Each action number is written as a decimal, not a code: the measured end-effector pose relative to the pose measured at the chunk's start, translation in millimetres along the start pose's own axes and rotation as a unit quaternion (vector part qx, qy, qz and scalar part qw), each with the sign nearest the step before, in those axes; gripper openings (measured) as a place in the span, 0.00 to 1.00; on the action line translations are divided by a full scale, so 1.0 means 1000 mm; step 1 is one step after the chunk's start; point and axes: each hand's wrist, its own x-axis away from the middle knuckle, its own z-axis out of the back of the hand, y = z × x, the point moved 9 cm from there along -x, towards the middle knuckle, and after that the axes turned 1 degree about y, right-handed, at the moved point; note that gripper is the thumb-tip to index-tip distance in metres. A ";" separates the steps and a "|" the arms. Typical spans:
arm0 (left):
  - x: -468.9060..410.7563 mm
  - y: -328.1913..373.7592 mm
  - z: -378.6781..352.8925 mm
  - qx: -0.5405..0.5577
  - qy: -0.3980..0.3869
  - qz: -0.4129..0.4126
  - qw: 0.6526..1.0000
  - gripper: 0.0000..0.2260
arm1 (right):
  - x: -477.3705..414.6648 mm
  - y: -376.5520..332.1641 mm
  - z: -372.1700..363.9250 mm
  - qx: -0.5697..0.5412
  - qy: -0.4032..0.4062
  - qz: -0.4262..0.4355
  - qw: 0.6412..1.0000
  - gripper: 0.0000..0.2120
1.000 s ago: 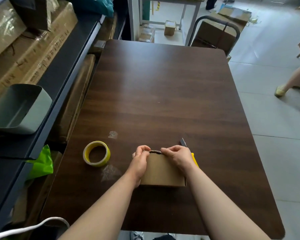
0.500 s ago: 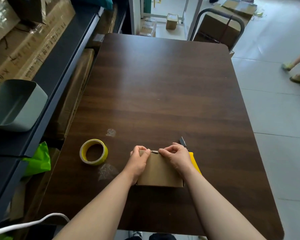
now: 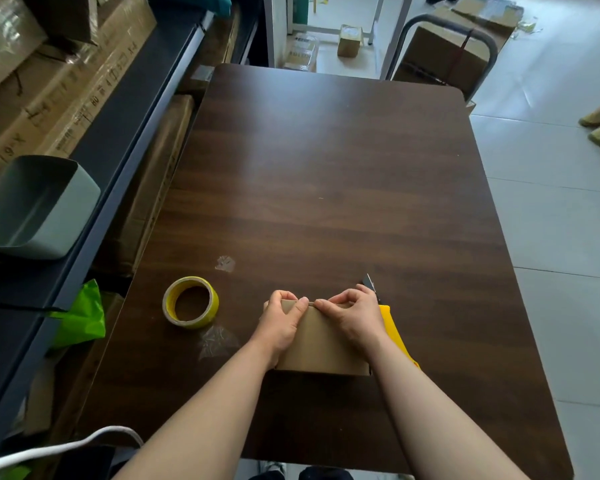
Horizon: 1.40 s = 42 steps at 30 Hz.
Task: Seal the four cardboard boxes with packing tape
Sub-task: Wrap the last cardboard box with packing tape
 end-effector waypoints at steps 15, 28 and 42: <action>0.022 0.026 0.125 -0.264 0.251 -0.070 0.929 0.17 | 0.005 -0.012 0.012 0.003 -0.002 0.009 1.000 0.15; 0.033 0.021 0.172 -0.151 0.245 -0.092 0.953 0.12 | 0.027 -0.039 0.020 0.060 0.067 0.052 0.995 0.21; 0.078 0.103 0.097 0.136 0.063 -0.189 0.970 0.13 | 0.087 -0.120 -0.012 -0.155 -0.135 0.177 0.963 0.10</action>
